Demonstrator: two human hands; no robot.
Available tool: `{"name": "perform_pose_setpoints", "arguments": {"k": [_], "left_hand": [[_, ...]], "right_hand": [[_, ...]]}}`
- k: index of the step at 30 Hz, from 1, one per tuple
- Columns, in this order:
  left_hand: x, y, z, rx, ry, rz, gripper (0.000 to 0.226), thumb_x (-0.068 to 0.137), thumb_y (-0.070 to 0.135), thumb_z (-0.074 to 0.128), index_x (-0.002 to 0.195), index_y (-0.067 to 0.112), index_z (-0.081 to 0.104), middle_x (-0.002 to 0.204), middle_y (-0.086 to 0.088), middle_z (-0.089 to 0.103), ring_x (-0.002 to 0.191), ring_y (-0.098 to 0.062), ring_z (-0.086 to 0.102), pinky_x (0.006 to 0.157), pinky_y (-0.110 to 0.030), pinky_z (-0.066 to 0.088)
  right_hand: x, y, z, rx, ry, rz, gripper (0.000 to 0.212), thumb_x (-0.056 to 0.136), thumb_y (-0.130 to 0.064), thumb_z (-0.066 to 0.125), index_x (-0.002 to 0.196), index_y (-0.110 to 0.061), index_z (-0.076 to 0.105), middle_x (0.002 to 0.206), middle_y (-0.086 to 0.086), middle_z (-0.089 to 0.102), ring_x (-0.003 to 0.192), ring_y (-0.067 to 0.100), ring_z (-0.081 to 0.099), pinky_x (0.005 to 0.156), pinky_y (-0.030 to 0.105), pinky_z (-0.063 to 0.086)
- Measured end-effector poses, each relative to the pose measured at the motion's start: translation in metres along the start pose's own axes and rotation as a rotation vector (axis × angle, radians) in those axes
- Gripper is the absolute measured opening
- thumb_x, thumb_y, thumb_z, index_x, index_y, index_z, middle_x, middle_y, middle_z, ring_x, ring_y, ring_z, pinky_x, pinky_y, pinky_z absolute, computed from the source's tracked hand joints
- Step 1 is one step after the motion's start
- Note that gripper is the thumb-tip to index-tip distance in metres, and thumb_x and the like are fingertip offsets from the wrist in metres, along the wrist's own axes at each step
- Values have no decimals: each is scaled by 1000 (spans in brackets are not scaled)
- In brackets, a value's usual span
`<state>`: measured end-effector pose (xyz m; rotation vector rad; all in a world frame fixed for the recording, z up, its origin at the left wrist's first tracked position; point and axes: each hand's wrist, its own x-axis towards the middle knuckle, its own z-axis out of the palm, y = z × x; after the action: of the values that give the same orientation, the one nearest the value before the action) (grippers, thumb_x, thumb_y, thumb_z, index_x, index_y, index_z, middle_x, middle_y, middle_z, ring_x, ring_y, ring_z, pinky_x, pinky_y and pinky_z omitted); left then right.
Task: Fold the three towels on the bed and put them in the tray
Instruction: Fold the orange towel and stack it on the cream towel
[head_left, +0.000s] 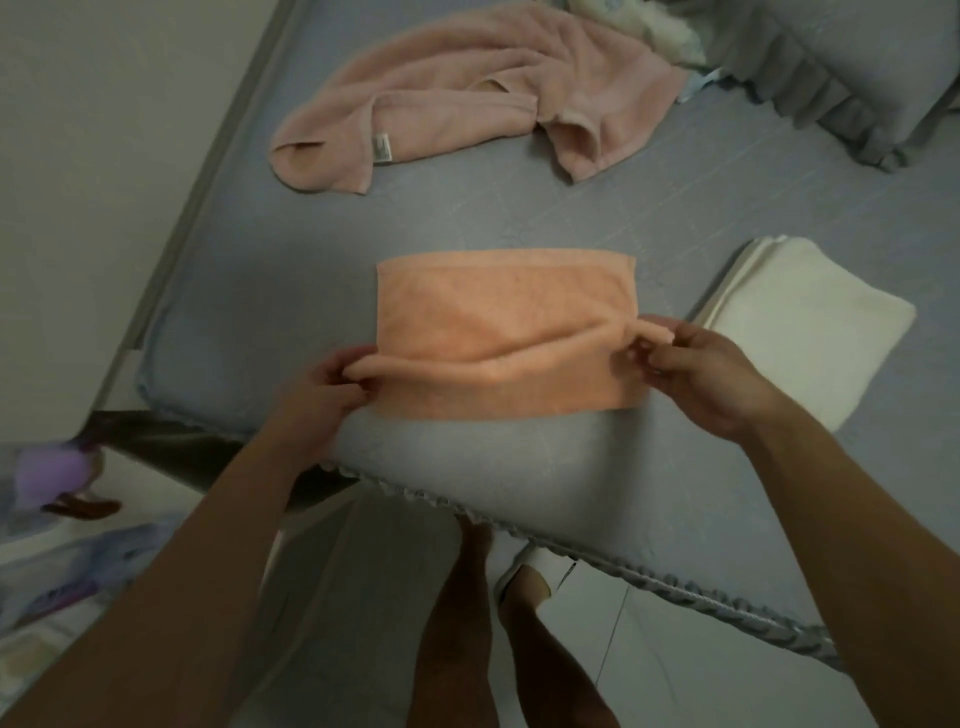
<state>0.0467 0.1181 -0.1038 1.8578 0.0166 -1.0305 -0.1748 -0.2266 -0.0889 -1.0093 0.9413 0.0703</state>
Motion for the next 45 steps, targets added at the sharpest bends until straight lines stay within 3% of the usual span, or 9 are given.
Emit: {"name": "perform_pose_setpoints", "arguments": {"k": [5,11,15,18,22,26,31,37,45], "left_hand": [[84,34,6,409,77,128,4,79,33,63,82,30,63,68,3,56,65,-14,50,65,-30,40],[161,35,14,469,261,153,17,92,30,56,83,17,58,71,-8,55,71,-16,49,65,-34,39],[175,42,21,435,368,200,21,94,35,52,81,19,55,66,1,50,63,-14,45,58,-28,38],[177,45,27,487,413,122,21,92,30,53,81,12,57,68,-2,52,62,-14,46,48,-12,35],[173,48,33,482,435,49,16,91,20,56,100,7,60,91,-11,62,85,-23,59,71,-34,45],[163,54,50,745,542,411,46,81,10,53,127,7,52,131,-23,51,120,-39,50,101,-45,40],[153,29,112,1194,36,752,59,97,35,28,152,17,15,162,-12,22,150,-28,20,118,-51,25],[177,-37,48,1430,50,825,69,96,58,27,156,28,15,165,-4,15,149,-29,17,121,-47,8],[166,30,47,1206,113,539,52,85,48,48,128,20,58,139,-12,54,128,-36,49,110,-49,31]], "right_hand": [[75,-22,6,-703,242,-128,10,85,-11,63,94,-15,65,83,4,63,77,18,57,72,35,47],[147,-23,10,-847,584,-177,24,87,-25,53,81,-4,63,72,12,57,69,27,54,60,34,41],[159,-21,15,-863,695,-375,29,81,-24,51,58,-13,38,58,5,35,55,18,34,50,33,21],[159,-14,17,-873,660,-292,25,85,-26,53,65,-13,45,60,-1,42,56,15,39,50,31,26],[155,-17,24,-809,704,-171,31,89,-23,55,116,-8,57,112,10,62,96,25,60,82,33,47],[139,-12,69,-1141,657,-449,62,87,-27,53,144,-9,39,149,20,39,139,36,35,115,46,25],[149,42,138,-1483,127,-601,66,95,-31,39,155,-10,20,165,10,13,152,28,5,120,52,10],[142,77,23,-1682,366,-441,77,95,-54,26,157,-11,8,165,11,5,153,27,2,120,54,9],[89,52,26,-1352,657,-193,84,88,-38,51,154,-3,14,161,22,15,148,39,16,118,51,12]]}}
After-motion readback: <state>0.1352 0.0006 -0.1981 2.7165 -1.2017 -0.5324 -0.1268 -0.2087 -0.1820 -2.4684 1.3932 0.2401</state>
